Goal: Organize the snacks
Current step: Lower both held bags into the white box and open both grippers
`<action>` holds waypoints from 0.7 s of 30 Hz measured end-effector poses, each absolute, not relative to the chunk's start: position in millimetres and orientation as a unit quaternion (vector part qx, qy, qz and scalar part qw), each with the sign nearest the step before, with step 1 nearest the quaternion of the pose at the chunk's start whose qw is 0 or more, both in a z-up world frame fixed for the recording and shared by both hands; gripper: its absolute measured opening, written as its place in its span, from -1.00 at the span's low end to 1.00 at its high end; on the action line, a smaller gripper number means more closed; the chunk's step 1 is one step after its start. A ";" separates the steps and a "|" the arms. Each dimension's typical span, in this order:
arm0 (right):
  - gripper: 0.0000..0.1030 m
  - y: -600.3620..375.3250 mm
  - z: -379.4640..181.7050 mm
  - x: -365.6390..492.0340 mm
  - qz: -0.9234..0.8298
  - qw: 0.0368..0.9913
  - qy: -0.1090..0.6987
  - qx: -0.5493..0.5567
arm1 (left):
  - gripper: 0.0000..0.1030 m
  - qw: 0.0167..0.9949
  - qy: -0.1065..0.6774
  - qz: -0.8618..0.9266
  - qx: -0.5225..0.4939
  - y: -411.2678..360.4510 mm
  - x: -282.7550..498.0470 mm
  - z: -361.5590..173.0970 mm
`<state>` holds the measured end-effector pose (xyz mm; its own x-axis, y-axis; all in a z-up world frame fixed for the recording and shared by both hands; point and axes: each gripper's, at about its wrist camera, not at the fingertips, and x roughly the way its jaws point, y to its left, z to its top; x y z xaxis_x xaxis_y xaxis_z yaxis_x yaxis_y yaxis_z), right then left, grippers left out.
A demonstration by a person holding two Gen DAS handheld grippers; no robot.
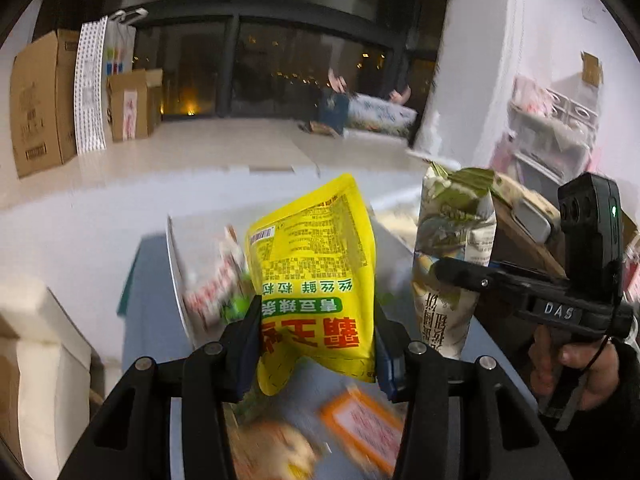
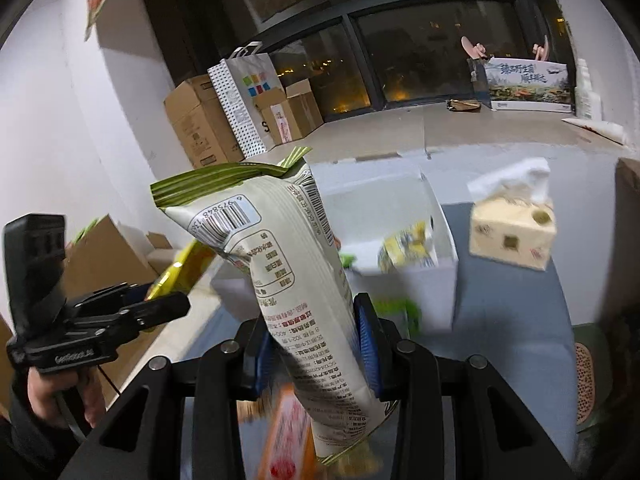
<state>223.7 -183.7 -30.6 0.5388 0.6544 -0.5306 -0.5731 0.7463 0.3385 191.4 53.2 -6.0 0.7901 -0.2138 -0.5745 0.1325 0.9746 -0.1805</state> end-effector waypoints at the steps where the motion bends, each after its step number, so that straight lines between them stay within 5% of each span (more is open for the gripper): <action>1: -0.22 -176.8 -24.1 236.6 0.350 0.874 0.331 0.067 | 0.01 0.946 0.305 -0.085 -0.066 57.9 209.3 -4.4; 10: -0.21 -123.3 2.2 348.9 0.331 0.860 0.372 0.107 | 0.12 0.954 0.293 -0.047 -0.048 71.9 279.1 -6.4; 12: -0.13 -115.3 -6.6 364.8 0.320 0.857 0.390 0.107 | 0.86 0.954 0.299 -0.017 -0.029 72.8 289.4 -14.8; 13: 0.17 -112.7 -12.2 370.9 0.316 0.854 0.400 0.106 | 1.00 0.953 0.303 -0.008 -0.022 74.2 291.0 -19.5; 14: 0.80 -110.0 -18.1 376.3 0.315 0.849 0.410 0.105 | 1.00 0.952 0.305 -0.005 -0.014 74.7 291.9 -24.2; 15: 1.00 -108.8 -23.7 379.4 0.311 0.847 0.417 0.107 | 1.00 0.951 0.310 -0.010 -0.016 77.0 291.7 -27.5; 21: 1.00 -121.5 -23.5 366.7 0.292 0.877 0.373 0.085 | 1.00 0.946 0.318 -0.009 -0.060 89.1 279.4 -35.3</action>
<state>366.7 -121.5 -23.5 0.5515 0.5746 -0.6047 -0.4478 0.8156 0.3665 279.4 89.1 -35.3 0.7978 -0.0550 -0.6004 -0.0215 0.9926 -0.1195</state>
